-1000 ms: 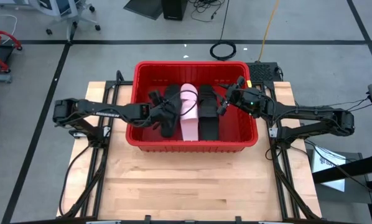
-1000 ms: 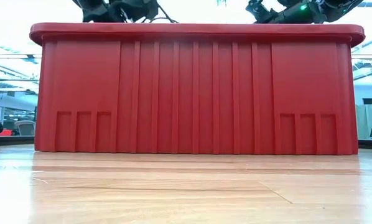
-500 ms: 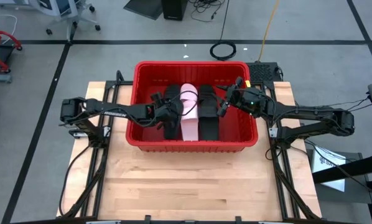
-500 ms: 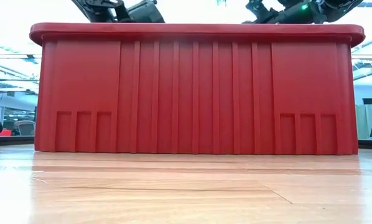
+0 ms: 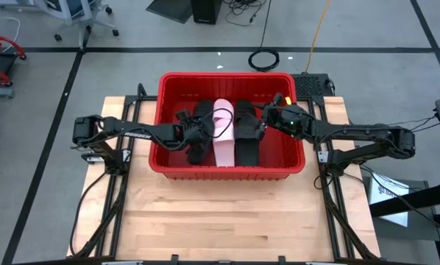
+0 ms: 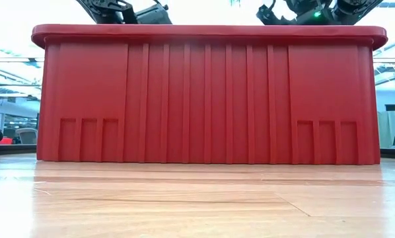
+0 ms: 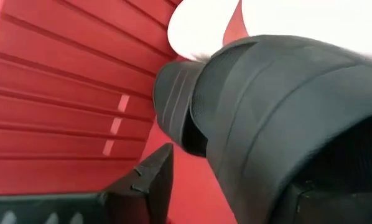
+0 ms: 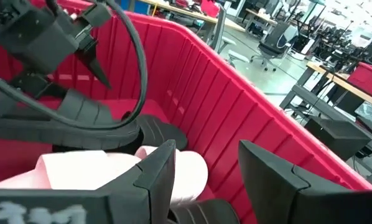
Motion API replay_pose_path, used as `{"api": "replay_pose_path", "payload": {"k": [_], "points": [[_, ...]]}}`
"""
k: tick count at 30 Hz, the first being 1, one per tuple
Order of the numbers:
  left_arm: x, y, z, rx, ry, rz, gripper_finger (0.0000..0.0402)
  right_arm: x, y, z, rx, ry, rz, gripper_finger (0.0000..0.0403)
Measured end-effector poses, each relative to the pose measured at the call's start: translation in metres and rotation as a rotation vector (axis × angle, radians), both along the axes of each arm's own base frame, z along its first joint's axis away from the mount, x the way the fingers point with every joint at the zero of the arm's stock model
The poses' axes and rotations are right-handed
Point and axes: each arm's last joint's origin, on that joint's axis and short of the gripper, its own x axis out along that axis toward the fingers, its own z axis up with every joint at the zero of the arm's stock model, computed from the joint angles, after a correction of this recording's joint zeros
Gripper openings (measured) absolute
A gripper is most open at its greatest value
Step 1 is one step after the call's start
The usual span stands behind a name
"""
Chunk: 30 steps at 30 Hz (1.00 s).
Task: Pick and place slides into bin
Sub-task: Put the black slide into the red bin
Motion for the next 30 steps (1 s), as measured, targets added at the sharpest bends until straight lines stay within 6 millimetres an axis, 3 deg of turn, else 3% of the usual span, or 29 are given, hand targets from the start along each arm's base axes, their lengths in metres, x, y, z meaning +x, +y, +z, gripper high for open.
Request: {"api": "replay_pose_path", "payload": {"k": [16,30], "points": [[-0.0046,0.0012,-0.0004,0.054,0.046,0.045,0.0184,0.0019,-0.0006,0.0039,-0.039,-0.031,0.006,0.0164],[-0.0026,0.0004,-0.0009,-0.034,-0.054,0.078,0.0184,0.002,-0.0006,0.0043,-0.04,-0.035,0.005,0.0164]]}}
